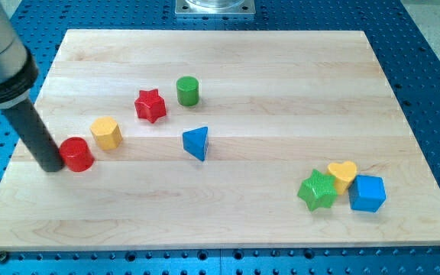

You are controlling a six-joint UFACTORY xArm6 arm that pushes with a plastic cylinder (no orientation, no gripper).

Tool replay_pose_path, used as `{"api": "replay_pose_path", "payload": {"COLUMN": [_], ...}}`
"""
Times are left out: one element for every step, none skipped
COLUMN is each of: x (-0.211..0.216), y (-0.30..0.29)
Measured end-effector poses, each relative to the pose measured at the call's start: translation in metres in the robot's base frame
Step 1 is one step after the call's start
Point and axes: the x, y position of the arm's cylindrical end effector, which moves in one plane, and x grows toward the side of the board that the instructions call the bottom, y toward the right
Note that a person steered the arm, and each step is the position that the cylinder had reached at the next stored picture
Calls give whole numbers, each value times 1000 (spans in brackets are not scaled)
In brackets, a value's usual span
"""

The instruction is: Move the red circle to the top left of the green star

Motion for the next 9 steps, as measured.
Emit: {"api": "replay_pose_path", "payload": {"x": [-1, -1, -3, -24, -29, -5, 29, 22, 22], "y": [47, 116, 95, 120, 181, 245, 280, 257, 221]}}
